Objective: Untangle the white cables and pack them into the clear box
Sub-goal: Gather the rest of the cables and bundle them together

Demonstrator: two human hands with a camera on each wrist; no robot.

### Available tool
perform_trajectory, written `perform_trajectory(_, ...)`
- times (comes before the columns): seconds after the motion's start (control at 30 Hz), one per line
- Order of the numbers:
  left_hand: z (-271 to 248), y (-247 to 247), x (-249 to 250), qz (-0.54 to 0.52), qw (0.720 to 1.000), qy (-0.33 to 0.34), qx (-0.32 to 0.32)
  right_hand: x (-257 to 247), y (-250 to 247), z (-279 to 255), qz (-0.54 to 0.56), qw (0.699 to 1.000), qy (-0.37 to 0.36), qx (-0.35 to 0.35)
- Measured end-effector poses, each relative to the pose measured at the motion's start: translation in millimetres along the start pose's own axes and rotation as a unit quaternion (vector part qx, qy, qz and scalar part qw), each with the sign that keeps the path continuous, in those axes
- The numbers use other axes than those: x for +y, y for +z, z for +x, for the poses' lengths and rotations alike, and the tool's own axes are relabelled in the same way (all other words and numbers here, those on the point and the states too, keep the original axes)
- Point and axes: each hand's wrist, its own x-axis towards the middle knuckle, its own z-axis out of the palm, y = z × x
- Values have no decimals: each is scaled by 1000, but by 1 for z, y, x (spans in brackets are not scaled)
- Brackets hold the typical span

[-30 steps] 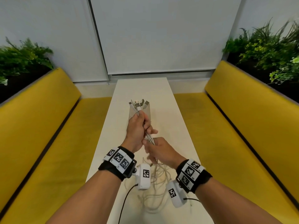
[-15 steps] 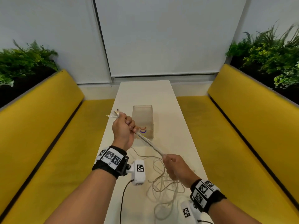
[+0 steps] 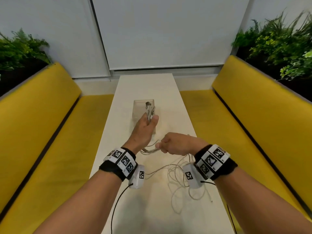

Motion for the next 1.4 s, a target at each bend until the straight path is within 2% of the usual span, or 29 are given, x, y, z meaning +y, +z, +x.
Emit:
perform_trajectory(0.13, -16, 9, 6, -33, 998, 25, -46, -20, -11, 2, -25, 999, 15, -42)
perform_trajectory(0.27, -28, 16, 7, -106, 989, 45, -88, -32, -25, 6, -1, 996, 17, -84)
perform_trajectory(0.47, -33, 15, 3, -123, 990, 21, -71, -26, -41, 11, 25, 997, 31, -69)
perform_trajectory(0.6, -36, 7, 10, -94, 986, 7, -137, -15, -45, 12, 74, 993, 44, -86)
perform_trajectory(0.77, -34, -2, 1, 15, 979, -19, -203, 1, -54, 13, 80, 989, 81, -91)
perform_trajectory(0.9, -29, -5, -3, 60, 978, -36, -197, 5, -59, 17, 80, 990, 89, -75)
perform_trajectory(1.07, -29, -16, -2, -28, 982, -67, -175, 24, -64, 19, 158, 983, 84, -34)
perform_trajectory(1.17, -30, -21, -8, -32, 986, -72, -148, 38, -63, 19, 221, 972, 73, -28)
perform_trajectory(1.27, -27, -22, -15, -41, 990, -85, -103, 48, -63, 17, 267, 961, 67, -24)
perform_trajectory(1.4, -21, -16, -26, -47, 996, -78, -14, 46, -52, 16, 242, 967, 75, 23)
